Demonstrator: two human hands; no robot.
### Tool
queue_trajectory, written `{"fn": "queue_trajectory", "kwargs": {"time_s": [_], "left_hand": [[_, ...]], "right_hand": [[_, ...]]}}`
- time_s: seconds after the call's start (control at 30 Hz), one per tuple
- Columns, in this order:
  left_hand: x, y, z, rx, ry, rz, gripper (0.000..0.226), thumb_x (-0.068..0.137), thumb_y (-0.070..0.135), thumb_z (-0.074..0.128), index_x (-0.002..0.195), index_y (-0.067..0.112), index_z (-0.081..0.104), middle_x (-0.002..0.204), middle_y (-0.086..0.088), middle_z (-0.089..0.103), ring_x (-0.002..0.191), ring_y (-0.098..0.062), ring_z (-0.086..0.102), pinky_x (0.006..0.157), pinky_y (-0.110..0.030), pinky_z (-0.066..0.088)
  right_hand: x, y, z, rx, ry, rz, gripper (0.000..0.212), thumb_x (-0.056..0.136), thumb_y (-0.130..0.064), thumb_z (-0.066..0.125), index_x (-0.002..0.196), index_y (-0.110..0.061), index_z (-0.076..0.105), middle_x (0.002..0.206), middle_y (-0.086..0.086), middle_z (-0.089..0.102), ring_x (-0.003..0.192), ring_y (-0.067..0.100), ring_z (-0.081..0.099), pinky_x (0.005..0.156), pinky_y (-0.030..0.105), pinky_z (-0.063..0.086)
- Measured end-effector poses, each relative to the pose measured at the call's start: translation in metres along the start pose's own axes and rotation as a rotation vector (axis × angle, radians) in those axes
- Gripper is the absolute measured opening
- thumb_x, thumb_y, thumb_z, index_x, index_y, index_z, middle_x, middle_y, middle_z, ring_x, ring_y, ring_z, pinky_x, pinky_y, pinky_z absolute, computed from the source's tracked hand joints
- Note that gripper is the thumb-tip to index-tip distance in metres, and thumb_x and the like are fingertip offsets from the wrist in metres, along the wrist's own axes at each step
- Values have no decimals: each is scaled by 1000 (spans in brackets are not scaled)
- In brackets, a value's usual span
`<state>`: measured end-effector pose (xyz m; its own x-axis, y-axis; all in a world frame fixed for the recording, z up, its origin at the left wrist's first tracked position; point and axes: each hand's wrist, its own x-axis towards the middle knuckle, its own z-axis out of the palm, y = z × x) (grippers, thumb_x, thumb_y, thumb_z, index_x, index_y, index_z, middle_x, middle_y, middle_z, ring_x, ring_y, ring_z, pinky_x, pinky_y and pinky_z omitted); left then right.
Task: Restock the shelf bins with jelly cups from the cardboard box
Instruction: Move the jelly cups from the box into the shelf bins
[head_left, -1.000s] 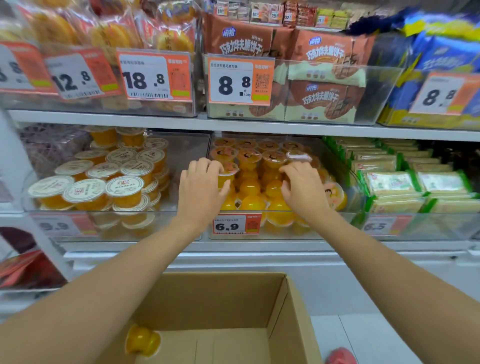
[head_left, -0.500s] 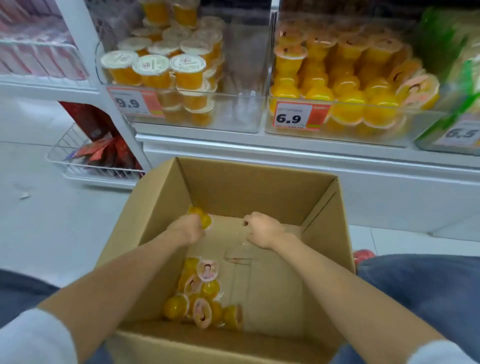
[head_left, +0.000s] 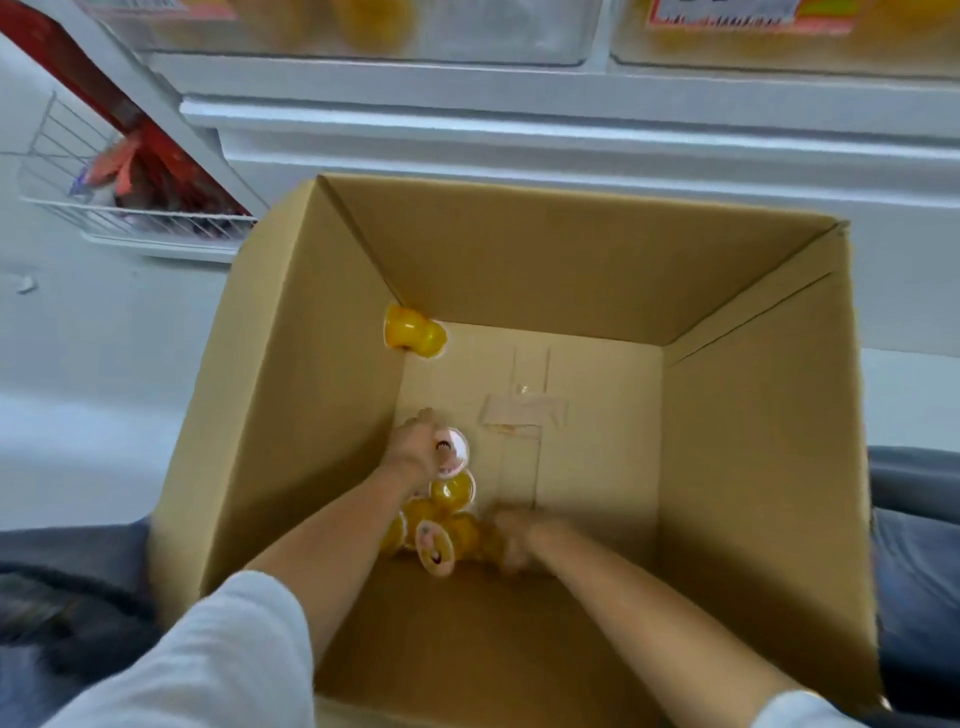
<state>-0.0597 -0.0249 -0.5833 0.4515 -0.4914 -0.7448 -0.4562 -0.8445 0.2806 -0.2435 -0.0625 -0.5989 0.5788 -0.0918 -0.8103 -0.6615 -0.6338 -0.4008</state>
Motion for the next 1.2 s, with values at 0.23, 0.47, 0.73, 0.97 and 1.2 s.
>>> {"fn": "queue_trajectory", "kwargs": {"time_s": [0.23,0.47,0.73,0.97,1.2], "left_hand": [[-9,11,-3,13,62,-111,21,92,19,59,109,9,66,114,-10,66,108,-26,60,77,-24,40],[-45,59,-59,-175,71,41,18,93,16,56,95,3,68,93,-14,67,88,-28,62,72,-28,48],[-157,176,-150,-751,162,493,15,96,5,55,104,4,66,89,-9,61,77,-18,62,54,-22,58],[-219,275,-217,-631,548,845,23,89,31,58,85,13,72,81,-4,71,78,-20,67,67,-36,58],[-225,384,-259,-303,887,867,15,96,16,47,100,11,61,98,-9,66,91,-30,58,76,-38,43]], "right_hand": [[-9,6,-17,132,-55,176,37,85,-26,68,119,-12,61,119,8,62,111,26,60,91,31,49],[-64,45,-120,791,409,208,11,87,-25,64,80,-17,69,87,4,66,81,19,59,76,29,45],[-203,5,-237,1075,989,-172,23,100,-17,48,122,-12,45,93,3,54,66,14,53,42,22,48],[-304,-2,-321,904,1415,-338,40,98,-18,51,138,-13,49,136,5,53,116,10,51,102,33,44],[-346,33,-397,649,1726,-155,45,98,-30,49,142,-17,47,143,0,50,132,16,45,107,29,35]]}}
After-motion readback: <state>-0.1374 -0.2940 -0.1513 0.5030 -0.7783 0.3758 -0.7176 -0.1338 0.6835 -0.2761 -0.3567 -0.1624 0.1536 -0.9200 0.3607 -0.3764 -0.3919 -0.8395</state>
